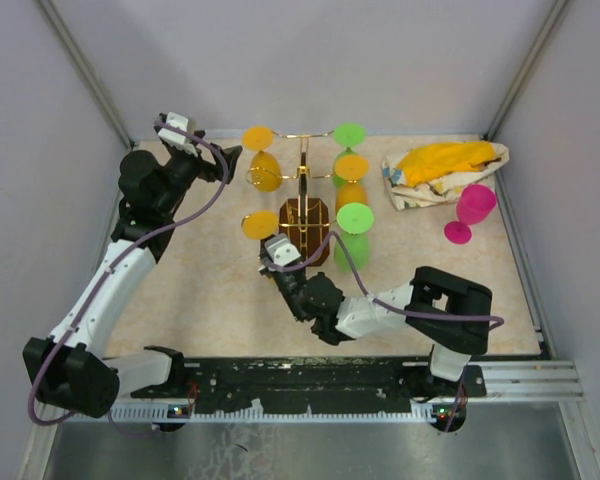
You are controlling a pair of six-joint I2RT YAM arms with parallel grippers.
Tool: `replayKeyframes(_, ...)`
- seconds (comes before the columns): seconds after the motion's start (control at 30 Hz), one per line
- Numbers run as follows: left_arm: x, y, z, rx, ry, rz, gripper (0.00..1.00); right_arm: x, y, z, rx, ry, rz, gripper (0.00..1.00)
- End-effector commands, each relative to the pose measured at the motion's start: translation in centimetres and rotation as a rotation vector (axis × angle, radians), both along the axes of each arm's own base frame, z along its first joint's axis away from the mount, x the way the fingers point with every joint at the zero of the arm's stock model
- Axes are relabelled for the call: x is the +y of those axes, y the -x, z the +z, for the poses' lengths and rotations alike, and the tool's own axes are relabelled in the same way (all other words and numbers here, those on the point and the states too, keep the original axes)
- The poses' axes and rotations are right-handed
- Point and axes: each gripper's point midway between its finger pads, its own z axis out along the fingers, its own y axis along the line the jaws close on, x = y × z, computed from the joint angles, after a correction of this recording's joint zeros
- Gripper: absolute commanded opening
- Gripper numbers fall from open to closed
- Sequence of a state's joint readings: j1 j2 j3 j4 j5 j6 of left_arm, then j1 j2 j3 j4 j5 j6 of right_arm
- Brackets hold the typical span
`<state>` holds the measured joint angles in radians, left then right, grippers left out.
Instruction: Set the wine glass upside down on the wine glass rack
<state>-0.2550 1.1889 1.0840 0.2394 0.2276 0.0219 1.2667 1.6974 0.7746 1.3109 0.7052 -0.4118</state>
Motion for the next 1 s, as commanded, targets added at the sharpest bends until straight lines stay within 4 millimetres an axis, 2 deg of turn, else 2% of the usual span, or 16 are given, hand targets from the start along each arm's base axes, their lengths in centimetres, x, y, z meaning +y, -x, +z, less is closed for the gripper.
replayKeyframes(0.0,0.4,0.6,1.6,-0.05,0.019,0.006,0.99,1.1,0.5,3.7,-0.061,-0.108,0.037,0.16)
replayKeyframes(0.6,0.4,0.7,1.6,-0.051,0.023,0.002,0.99,0.6,0.0,4.8,-0.088,-0.142,-0.01,0.16)
replayKeyframes(0.9,0.3,0.6,1.6,-0.052,0.022,0.001,0.99,-2.2,-0.6,5.4,-0.084,-0.222,-0.133,0.14)
replayKeyframes(0.97,0.3,0.5,1.6,-0.051,0.023,0.0,0.99,-2.3,-0.7,5.6,-0.089,-0.227,-0.14,0.14)
